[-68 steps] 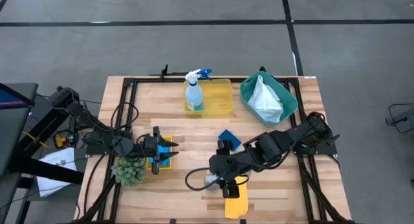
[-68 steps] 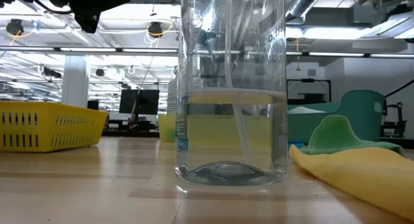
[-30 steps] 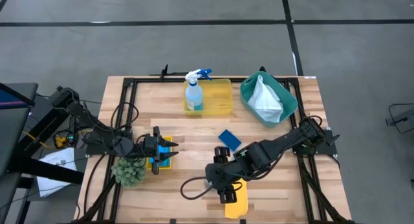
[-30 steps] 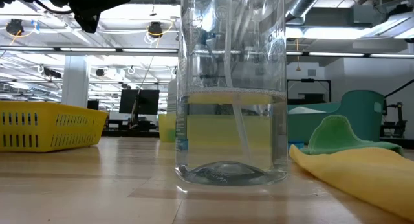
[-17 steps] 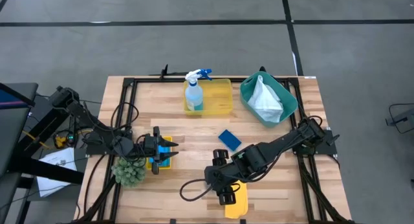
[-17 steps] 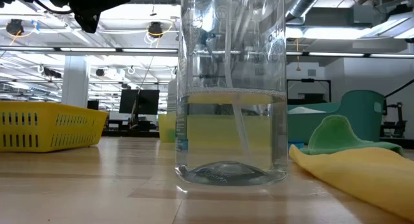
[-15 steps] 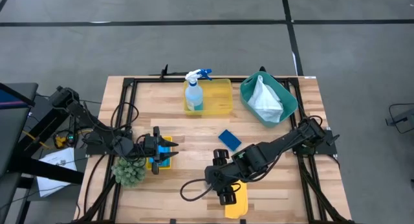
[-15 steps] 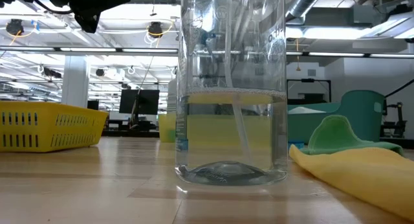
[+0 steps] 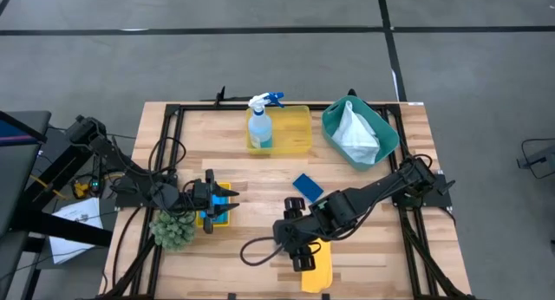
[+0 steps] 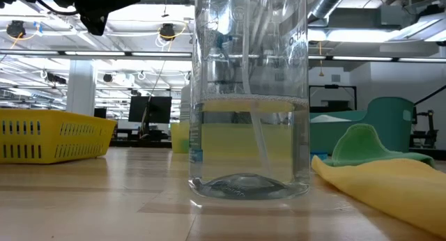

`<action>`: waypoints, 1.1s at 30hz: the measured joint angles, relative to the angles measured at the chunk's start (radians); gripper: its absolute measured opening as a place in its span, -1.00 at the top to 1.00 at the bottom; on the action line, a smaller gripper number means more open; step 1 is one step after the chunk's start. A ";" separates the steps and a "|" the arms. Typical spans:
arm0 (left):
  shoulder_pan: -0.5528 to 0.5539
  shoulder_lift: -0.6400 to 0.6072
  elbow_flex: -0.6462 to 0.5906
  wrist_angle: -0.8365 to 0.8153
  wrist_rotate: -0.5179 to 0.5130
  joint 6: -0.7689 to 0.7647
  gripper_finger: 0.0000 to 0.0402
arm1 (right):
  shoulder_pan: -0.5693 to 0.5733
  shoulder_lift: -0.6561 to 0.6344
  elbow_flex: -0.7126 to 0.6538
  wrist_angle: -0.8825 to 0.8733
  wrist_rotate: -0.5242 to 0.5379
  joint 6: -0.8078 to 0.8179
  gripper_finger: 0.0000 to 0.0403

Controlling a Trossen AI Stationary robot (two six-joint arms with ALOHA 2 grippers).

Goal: Pick & Place Kitchen Items
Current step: Put the transparent spray bottle into the top yellow bin

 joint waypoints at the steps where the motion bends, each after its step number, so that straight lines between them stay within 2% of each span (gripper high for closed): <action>1: 0.000 0.000 0.000 0.000 0.000 0.000 0.30 | 0.000 0.000 0.000 0.000 0.000 -0.003 -0.26; 20: 0.000 0.000 0.000 -0.002 0.000 0.000 0.30 | 0.001 -0.001 0.000 0.003 -0.002 -0.022 0.50; 23: 0.000 0.000 0.000 -0.002 0.000 0.000 0.30 | 0.001 -0.001 0.000 0.002 -0.002 -0.025 0.52; 29: 0.000 0.000 0.000 -0.002 0.000 0.000 0.30 | 0.001 -0.001 0.000 -0.003 -0.002 -0.025 0.41; 33: 0.000 0.000 0.000 -0.003 0.000 0.000 0.30 | 0.001 -0.002 0.001 -0.013 -0.002 -0.025 0.44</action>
